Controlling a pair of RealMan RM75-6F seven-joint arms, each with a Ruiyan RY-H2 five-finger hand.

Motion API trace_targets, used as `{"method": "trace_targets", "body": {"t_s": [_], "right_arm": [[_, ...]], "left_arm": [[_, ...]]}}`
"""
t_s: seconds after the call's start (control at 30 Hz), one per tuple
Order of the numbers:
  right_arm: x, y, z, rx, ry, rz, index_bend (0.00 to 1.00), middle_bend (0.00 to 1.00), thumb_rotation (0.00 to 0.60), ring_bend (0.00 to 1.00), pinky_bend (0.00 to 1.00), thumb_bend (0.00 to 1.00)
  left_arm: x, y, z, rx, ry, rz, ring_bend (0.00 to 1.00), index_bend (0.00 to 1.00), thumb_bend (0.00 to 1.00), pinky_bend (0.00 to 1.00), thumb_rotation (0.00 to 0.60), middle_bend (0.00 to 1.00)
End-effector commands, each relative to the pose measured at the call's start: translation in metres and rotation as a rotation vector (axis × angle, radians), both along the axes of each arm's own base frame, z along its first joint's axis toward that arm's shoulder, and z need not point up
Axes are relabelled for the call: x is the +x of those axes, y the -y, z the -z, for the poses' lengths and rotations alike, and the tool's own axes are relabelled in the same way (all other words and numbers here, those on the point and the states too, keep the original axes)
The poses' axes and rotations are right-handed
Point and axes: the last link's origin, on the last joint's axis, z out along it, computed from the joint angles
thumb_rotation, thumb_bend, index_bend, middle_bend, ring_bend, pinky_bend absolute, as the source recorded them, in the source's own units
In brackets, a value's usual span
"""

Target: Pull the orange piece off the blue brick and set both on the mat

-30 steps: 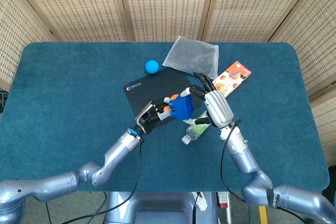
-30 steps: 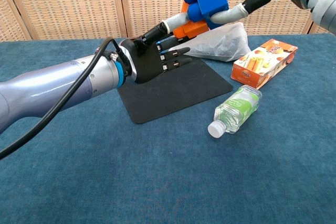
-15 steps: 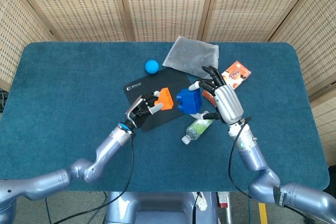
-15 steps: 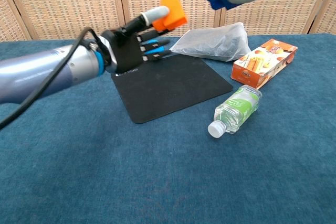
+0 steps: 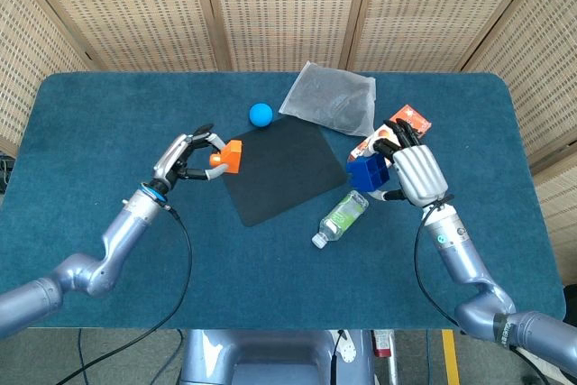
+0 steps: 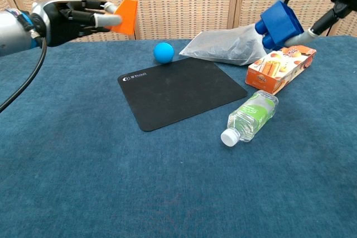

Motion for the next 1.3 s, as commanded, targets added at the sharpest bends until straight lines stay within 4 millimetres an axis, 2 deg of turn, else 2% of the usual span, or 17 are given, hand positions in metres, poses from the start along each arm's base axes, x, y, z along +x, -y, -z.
{"method": "trace_targets", "body": {"t_s": [0.03,0.1,0.13,0.17,0.23,0.27,0.3,0.33,0.6,0.77,0.83,1.03,1.3], "right_arm": [[-0.005,0.0,0.005,0.009,-0.022,0.021,0.63,0.53,0.6,0.07,0.0,0.17],[-0.008,0.001,0.009,0.017,-0.032,0.032,0.58,0.46,0.6,0.07,0.0,0.15],[-0.01,0.001,0.011,0.025,-0.039,0.04,0.51,0.39,0.6,0.07,0.0,0.1],[-0.012,0.001,0.013,0.031,-0.048,0.048,0.44,0.33,0.6,0.06,0.0,0.07],[-0.016,0.001,0.02,0.064,-0.079,0.069,0.2,0.12,0.6,0.02,0.0,0.0],[-0.015,0.002,0.02,0.077,-0.075,0.077,0.14,0.07,0.6,0.0,0.0,0.0],[-0.014,0.002,0.019,0.078,-0.076,0.078,0.09,0.02,0.6,0.0,0.0,0.0],[-0.013,0.002,0.016,0.071,-0.083,0.073,0.07,0.01,0.6,0.0,0.0,0.0],[-0.014,-0.004,0.005,0.041,-0.072,0.054,0.07,0.01,0.6,0.0,0.0,0.0],[-0.024,-0.019,-0.012,0.014,-0.035,0.04,0.07,0.01,0.6,0.0,0.0,0.0],[-0.037,-0.035,-0.026,-0.014,-0.015,0.039,0.07,0.01,0.6,0.0,0.0,0.0],[-0.081,-0.075,-0.054,-0.128,-0.098,0.028,0.03,0.0,0.6,0.0,0.0,0.0],[-0.12,-0.124,-0.063,-0.213,-0.176,0.08,0.0,0.0,0.6,0.0,0.0,0.0]], "left_arm": [[-0.039,-0.007,-0.024,0.114,-0.334,-0.013,0.01,0.67,0.46,0.0,0.6,0.57],[-0.048,-0.008,-0.024,0.139,-0.4,-0.031,0.01,0.66,0.46,0.0,0.6,0.57],[-0.053,-0.008,-0.023,0.152,-0.432,-0.047,0.01,0.65,0.46,0.0,0.6,0.54],[-0.058,-0.007,-0.021,0.16,-0.455,-0.064,0.01,0.57,0.44,0.0,0.6,0.46],[-0.066,-0.005,-0.013,0.155,-0.473,-0.096,0.0,0.29,0.33,0.0,0.6,0.21],[-0.067,-0.004,-0.011,0.154,-0.453,-0.105,0.0,0.12,0.24,0.0,0.6,0.08],[-0.068,-0.004,-0.012,0.161,-0.44,-0.107,0.0,0.02,0.17,0.0,0.6,0.01],[-0.068,-0.004,-0.013,0.173,-0.42,-0.108,0.0,0.0,0.15,0.0,0.6,0.0],[-0.071,0.003,-0.03,0.217,-0.387,-0.08,0.0,0.0,0.09,0.0,0.6,0.0],[-0.081,0.02,-0.055,0.278,-0.398,-0.053,0.0,0.0,0.07,0.0,0.6,0.0],[-0.095,0.039,-0.069,0.316,-0.428,-0.048,0.0,0.0,0.06,0.0,0.6,0.0],[-0.132,0.099,-0.094,0.368,-0.625,-0.059,0.0,0.0,0.03,0.0,0.6,0.0],[-0.155,0.161,-0.115,0.453,-0.808,-0.13,0.0,0.0,0.03,0.0,0.6,0.0]]}}
